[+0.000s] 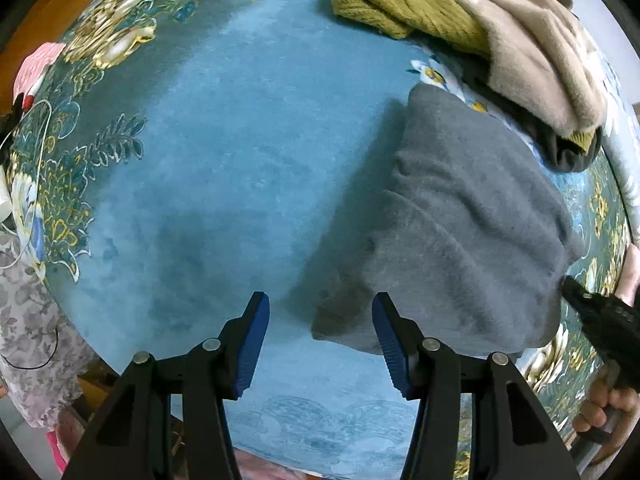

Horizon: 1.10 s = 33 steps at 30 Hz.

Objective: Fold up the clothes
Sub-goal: 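Grasp the folded edge with the right gripper and fold the pants again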

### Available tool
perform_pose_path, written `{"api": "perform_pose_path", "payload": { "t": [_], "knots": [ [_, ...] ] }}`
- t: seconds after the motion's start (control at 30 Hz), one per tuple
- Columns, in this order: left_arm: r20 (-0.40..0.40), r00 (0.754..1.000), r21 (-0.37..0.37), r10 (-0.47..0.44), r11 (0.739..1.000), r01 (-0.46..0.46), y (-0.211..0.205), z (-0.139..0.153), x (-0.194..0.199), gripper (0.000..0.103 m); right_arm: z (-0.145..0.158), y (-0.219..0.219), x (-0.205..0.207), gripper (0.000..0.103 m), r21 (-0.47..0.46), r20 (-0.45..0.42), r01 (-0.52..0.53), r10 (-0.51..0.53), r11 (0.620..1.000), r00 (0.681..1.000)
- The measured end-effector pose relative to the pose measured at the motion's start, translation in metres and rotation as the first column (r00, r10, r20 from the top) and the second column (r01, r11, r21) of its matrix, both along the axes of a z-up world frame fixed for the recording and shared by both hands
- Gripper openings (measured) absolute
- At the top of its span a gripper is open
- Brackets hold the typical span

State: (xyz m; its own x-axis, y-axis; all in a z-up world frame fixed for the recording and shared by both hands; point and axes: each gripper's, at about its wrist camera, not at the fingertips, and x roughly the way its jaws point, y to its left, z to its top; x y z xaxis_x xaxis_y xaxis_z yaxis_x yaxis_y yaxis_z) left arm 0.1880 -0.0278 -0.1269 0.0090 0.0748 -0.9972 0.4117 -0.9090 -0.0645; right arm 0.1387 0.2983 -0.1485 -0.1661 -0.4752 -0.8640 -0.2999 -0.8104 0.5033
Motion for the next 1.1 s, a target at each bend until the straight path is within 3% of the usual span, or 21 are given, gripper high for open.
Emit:
{"api": "perform_pose_path", "payload": {
  "t": [0.1, 0.3, 0.37, 0.47, 0.57, 0.7, 0.87, 1.0, 1.1],
  "knots": [
    [-0.042, 0.999, 0.013, -0.011, 1.0, 0.012, -0.001, 0.008, -0.004, 0.055, 0.032, 0.002, -0.001, 0.013, 0.05, -0.092, 0.007, -0.003, 0.999, 0.996],
    [-0.163, 0.98, 0.11, -0.114, 0.985, 0.133, 0.028, 0.019, -0.031, 0.055, 0.043, -0.065, -0.028, 0.013, -0.035, -0.166, -0.203, 0.195, 0.978, 0.967],
    [-0.204, 0.968, 0.154, -0.147, 0.972, 0.18, 0.04, 0.019, -0.04, 0.055, 0.034, -0.078, -0.035, 0.014, 0.002, -0.165, -0.235, 0.232, 0.972, 0.959],
    [-0.216, 0.956, 0.188, -0.199, 0.952, 0.241, 0.059, 0.006, -0.044, 0.055, 0.005, -0.068, -0.04, 0.011, 0.052, -0.085, -0.168, 0.172, 0.984, 0.981],
    [-0.157, 0.963, 0.208, -0.221, 0.945, 0.251, 0.064, -0.023, -0.047, 0.054, -0.028, -0.055, -0.043, 0.006, 0.031, -0.012, -0.111, 0.111, 0.993, 0.994],
    [-0.094, 0.963, 0.201, -0.254, 0.942, 0.268, 0.07, -0.05, -0.045, 0.054, -0.045, -0.056, -0.049, 0.003, 0.024, 0.007, -0.103, 0.103, 0.994, 0.995],
    [-0.127, 0.956, 0.209, -0.265, 0.935, 0.287, 0.072, -0.03, -0.043, 0.054, -0.022, -0.062, -0.042, 0.008, 0.038, -0.012, -0.104, 0.104, 0.994, 0.994],
    [-0.179, 0.949, 0.223, -0.261, 0.928, 0.297, 0.069, -0.01, -0.036, 0.054, 0.019, -0.067, -0.002, 0.011, 0.035, -0.126, -0.164, 0.167, 0.986, 0.978],
    [-0.177, 0.949, 0.23, -0.262, 0.926, 0.298, 0.066, -0.015, -0.025, 0.055, 0.017, -0.07, 0.032, 0.011, 0.057, -0.118, -0.199, 0.205, 0.978, 0.972]
  ]
}}
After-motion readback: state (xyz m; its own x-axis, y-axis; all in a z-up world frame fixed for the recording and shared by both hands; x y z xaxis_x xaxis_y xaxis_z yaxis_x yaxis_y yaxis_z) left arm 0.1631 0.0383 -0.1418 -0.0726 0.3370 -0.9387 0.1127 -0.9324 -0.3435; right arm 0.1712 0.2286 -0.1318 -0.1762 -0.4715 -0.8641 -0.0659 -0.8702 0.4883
